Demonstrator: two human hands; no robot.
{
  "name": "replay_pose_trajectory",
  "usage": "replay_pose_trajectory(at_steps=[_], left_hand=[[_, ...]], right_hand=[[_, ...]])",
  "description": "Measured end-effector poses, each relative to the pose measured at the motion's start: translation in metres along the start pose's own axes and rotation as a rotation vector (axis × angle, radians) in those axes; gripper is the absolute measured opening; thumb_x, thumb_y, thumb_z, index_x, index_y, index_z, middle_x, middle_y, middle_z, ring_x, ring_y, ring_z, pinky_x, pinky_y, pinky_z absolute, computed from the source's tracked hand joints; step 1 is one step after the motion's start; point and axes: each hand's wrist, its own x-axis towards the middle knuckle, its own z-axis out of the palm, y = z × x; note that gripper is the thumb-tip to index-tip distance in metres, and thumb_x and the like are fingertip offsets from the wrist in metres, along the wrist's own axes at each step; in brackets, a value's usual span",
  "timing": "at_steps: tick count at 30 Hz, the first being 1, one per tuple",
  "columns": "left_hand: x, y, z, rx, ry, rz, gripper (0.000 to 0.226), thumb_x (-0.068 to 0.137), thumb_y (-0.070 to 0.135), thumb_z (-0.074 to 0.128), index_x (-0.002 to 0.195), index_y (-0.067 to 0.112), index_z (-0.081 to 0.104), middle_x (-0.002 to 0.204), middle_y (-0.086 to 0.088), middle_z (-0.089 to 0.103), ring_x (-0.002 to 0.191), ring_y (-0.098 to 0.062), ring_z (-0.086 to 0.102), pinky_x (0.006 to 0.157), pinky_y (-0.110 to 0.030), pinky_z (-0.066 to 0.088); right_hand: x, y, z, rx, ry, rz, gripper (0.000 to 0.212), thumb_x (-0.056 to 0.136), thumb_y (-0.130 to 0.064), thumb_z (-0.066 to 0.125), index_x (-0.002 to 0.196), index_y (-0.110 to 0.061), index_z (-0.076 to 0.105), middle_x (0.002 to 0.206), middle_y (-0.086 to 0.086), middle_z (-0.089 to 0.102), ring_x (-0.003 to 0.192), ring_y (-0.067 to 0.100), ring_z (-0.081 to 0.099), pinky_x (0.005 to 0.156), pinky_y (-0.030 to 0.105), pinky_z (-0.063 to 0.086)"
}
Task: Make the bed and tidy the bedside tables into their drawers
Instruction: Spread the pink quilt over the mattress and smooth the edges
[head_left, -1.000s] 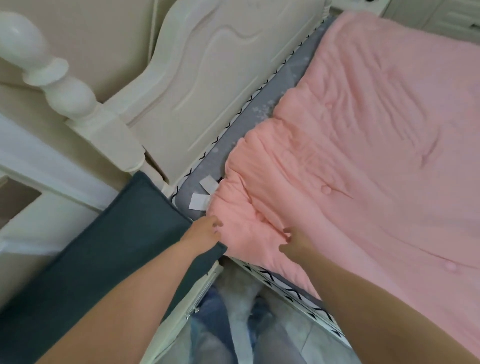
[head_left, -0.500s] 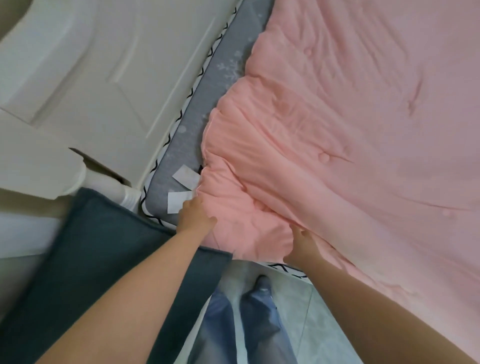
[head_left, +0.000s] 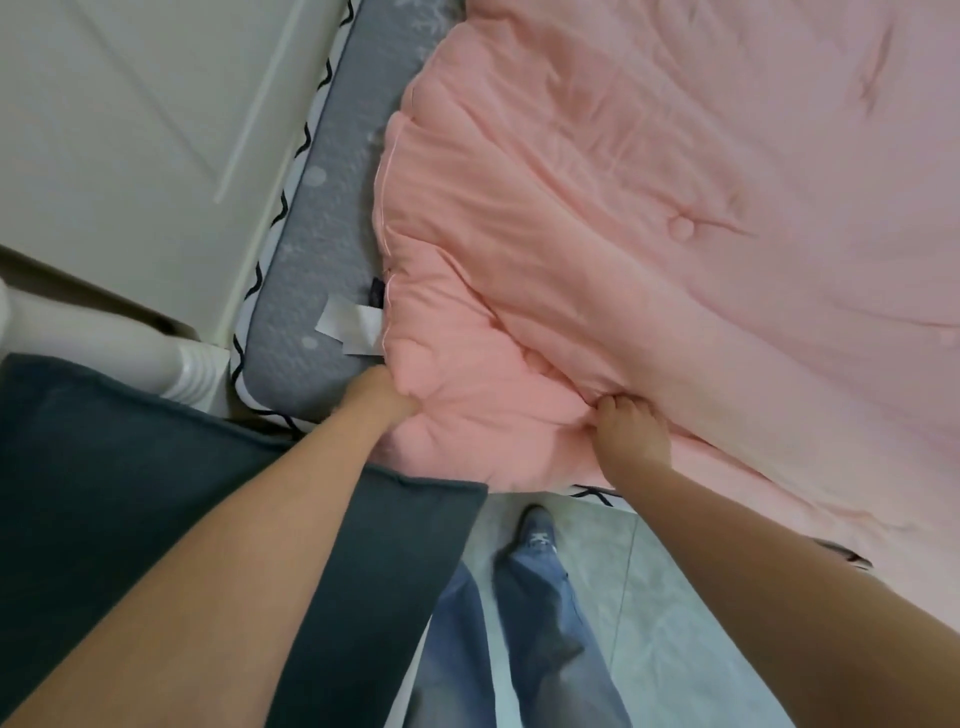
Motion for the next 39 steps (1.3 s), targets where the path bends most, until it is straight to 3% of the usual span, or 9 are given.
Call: replay_pose_trajectory(at_steps=[5,15,22,24,26,29,32,34,39], left_hand=[[0.002,-0.020,-0.045,0.149,0.047,0.116,0.050,0.083,0.036,0.048,0.132,0.024,0.051,0.132,-0.014,0.056,0.114,-0.036,0.057,0.096,-0.049,0.048],[-0.026,-0.089,-0.104,0.645,0.170,-0.296,0.040,0.081,0.031,0.062,0.119,0.021,0.059,0.122,-0.010,0.059,0.112,-0.031,0.058,0.085,-0.039,0.044],[-0.012,-0.057,-0.089,-0.017,0.239,-0.028,0.071,0.073,0.039,0.058,0.137,0.015,0.041,0.135,-0.014,0.051,0.120,-0.037,0.051,0.098,-0.045,0.045],[-0.008,-0.050,-0.084,-0.044,0.205,-0.020,0.081,0.070,0.033,0.069,0.140,0.014,0.035,0.137,-0.014,0.047,0.123,-0.035,0.048,0.100,-0.046,0.044],[-0.007,-0.048,-0.077,0.124,0.166,-0.072,0.081,0.069,0.030,0.075,0.138,0.013,0.036,0.135,-0.014,0.047,0.123,-0.035,0.048,0.097,-0.046,0.046],[-0.008,-0.051,-0.076,0.455,0.194,-0.176,0.037,0.085,0.033,0.060,0.117,0.015,0.056,0.122,-0.010,0.056,0.115,-0.030,0.053,0.083,-0.037,0.046],[-0.004,-0.057,-0.080,0.381,0.141,-0.211,0.020,0.093,0.025,0.045,0.098,0.011,0.059,0.106,-0.007,0.063,0.101,-0.027,0.062,0.078,-0.031,0.046],[0.002,-0.063,-0.083,0.259,0.124,-0.207,0.022,0.093,0.015,0.043,0.107,0.009,0.060,0.103,-0.013,0.066,0.095,-0.031,0.065,0.082,-0.039,0.053],[0.007,-0.070,-0.082,-0.031,0.072,-0.276,0.045,0.094,0.015,0.043,0.138,0.013,0.032,0.123,-0.023,0.050,0.098,-0.039,0.061,0.081,-0.042,0.055]], right_hand=[[-0.032,-0.037,-0.012,0.079,-0.285,-0.215,0.033,0.102,-0.029,0.036,0.118,-0.016,0.060,0.118,0.009,0.065,0.109,0.032,0.061,0.088,0.038,0.048],[-0.057,-0.115,-0.005,0.487,-0.607,-0.474,0.032,0.096,-0.016,0.048,0.124,-0.016,0.064,0.130,0.005,0.061,0.119,0.025,0.054,0.103,0.027,0.038],[-0.029,-0.116,-0.022,0.793,0.064,-0.071,0.026,0.085,-0.026,0.056,0.109,-0.017,0.057,0.106,0.004,0.064,0.095,0.028,0.060,0.075,0.036,0.049],[-0.023,-0.124,-0.026,0.725,0.142,-0.122,0.046,0.076,-0.040,0.068,0.111,-0.014,0.053,0.106,0.006,0.057,0.094,0.029,0.056,0.075,0.036,0.046],[-0.021,-0.130,-0.026,0.546,0.014,-0.176,0.059,0.070,-0.051,0.072,0.111,-0.016,0.048,0.107,0.004,0.054,0.093,0.027,0.055,0.072,0.036,0.045],[-0.025,-0.135,-0.025,0.282,-0.214,-0.187,0.043,0.079,-0.052,0.059,0.106,-0.020,0.047,0.100,0.002,0.060,0.091,0.028,0.061,0.068,0.034,0.047],[-0.029,-0.140,-0.006,0.222,-0.538,-0.373,0.017,0.084,-0.017,0.059,0.101,-0.017,0.062,0.101,0.005,0.065,0.099,0.029,0.063,0.069,0.027,0.044],[-0.034,-0.143,0.008,0.317,-0.689,-0.474,0.026,0.087,-0.006,0.056,0.111,-0.013,0.064,0.111,0.004,0.066,0.109,0.027,0.060,0.076,0.024,0.044],[-0.046,-0.158,0.035,0.306,-0.689,-0.471,0.060,0.102,-0.037,0.034,0.154,-0.011,0.018,0.159,0.007,0.022,0.146,0.025,0.022,0.120,0.032,0.014]])
